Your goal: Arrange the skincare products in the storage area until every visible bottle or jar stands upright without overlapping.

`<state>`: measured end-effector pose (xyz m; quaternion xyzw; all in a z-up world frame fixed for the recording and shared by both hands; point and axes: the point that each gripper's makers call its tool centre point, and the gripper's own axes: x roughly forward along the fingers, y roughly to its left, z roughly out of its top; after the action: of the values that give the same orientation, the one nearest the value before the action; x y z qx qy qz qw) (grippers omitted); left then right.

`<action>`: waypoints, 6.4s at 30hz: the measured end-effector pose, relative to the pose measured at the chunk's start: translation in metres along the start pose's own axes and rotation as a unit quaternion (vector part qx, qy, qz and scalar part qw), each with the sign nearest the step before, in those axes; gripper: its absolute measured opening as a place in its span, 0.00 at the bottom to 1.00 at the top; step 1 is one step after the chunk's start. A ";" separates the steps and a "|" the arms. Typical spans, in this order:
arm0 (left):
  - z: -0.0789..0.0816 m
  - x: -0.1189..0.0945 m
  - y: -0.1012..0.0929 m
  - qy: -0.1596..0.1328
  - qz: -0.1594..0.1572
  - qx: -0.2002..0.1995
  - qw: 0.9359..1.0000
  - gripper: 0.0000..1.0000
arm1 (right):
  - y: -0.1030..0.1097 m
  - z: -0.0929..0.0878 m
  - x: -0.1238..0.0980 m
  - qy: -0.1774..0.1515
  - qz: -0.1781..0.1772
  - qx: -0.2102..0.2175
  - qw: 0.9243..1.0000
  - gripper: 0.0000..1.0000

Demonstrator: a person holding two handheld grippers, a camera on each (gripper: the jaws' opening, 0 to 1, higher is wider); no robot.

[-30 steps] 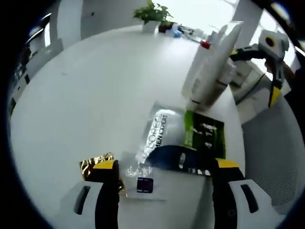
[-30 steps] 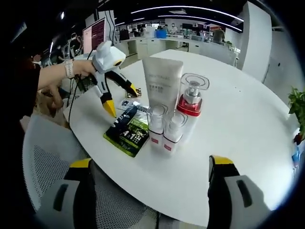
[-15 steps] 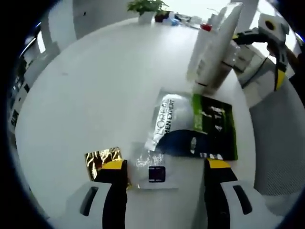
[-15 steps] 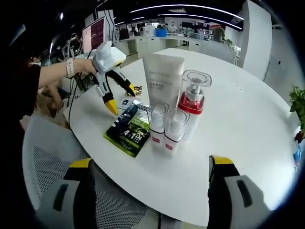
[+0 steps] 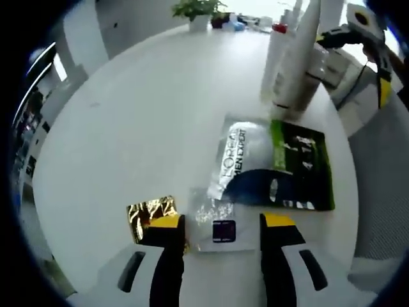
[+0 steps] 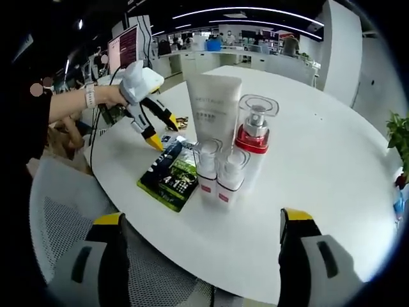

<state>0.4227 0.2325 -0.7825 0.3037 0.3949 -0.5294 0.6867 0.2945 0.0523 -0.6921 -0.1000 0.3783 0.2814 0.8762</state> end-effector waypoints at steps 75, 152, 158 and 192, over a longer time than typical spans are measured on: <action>-0.029 -0.016 -0.074 0.029 -0.050 0.093 0.994 0.37 | 0.008 0.008 0.009 -0.003 0.026 -0.014 1.000 1.00; -0.014 -0.052 -0.054 -0.025 0.032 0.000 0.999 0.63 | 0.018 0.017 -0.007 -0.026 0.031 -0.040 0.998 1.00; -0.011 -0.059 -0.033 -0.031 0.057 -0.014 0.998 0.67 | 0.016 0.017 -0.008 -0.024 0.025 -0.041 0.999 1.00; 0.003 -0.045 0.039 -0.062 0.102 -0.085 0.989 0.68 | 0.002 0.011 -0.010 -0.013 0.009 -0.018 1.000 1.00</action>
<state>0.4555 0.2620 -0.7426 0.2497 0.3619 -0.4394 0.7833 0.2948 0.0538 -0.6775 -0.1086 0.3631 0.2968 0.8765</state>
